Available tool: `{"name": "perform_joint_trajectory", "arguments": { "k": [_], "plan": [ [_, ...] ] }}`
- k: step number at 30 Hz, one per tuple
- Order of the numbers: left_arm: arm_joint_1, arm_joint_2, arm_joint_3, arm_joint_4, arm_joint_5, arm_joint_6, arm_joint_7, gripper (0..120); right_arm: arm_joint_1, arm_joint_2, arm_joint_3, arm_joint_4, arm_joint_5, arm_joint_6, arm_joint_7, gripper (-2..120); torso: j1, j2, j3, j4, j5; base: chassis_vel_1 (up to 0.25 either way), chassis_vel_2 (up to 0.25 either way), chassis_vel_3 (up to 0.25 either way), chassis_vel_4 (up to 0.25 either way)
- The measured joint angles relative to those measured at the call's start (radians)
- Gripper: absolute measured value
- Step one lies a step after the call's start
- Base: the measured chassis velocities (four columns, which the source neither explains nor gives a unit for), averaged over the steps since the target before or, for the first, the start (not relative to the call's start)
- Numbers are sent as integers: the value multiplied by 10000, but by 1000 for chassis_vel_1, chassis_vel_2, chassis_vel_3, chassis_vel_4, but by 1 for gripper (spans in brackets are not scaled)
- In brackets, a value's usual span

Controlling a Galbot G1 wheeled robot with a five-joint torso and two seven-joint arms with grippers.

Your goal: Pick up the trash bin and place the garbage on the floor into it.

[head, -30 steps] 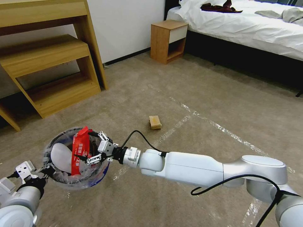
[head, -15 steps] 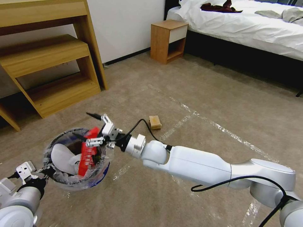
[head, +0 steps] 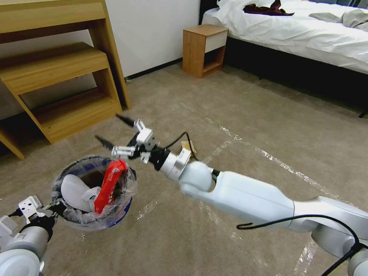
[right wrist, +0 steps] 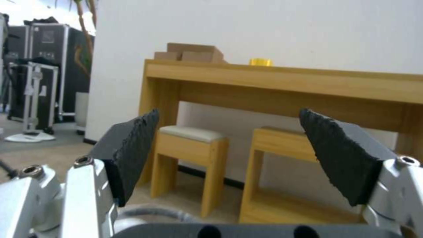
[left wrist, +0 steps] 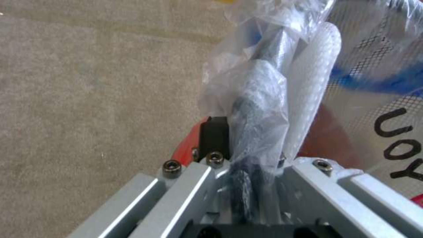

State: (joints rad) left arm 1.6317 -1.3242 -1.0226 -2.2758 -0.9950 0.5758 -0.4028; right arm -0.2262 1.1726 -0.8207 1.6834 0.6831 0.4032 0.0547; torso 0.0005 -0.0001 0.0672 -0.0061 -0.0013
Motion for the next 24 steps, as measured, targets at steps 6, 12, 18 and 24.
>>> {"name": "perform_joint_trajectory", "arguments": {
  "k": [6,12,18,24],
  "plan": [
    [30,-2,-27,-40,-3,-27,0,0,-82,-153,655,215,319,-37,172,82,0,0,0,3,-1,0,0,0,0],
    [103,40,-106,-84,138,-61,29,0,-622,-1072,2457,715,1179,-403,450,82,0,1,0,0,0,0,0,0,0],
    [224,132,-197,-218,241,-76,56,0,-2466,-2267,5607,1422,1710,-679,725,90,0,0,0,-6,4,0,0,0,0],
    [229,122,-216,-215,401,-137,109,0,-4225,-2645,8072,2071,1439,-680,994,99,0,0,-1,-1,2,0,0,0,0]
  ]
}}
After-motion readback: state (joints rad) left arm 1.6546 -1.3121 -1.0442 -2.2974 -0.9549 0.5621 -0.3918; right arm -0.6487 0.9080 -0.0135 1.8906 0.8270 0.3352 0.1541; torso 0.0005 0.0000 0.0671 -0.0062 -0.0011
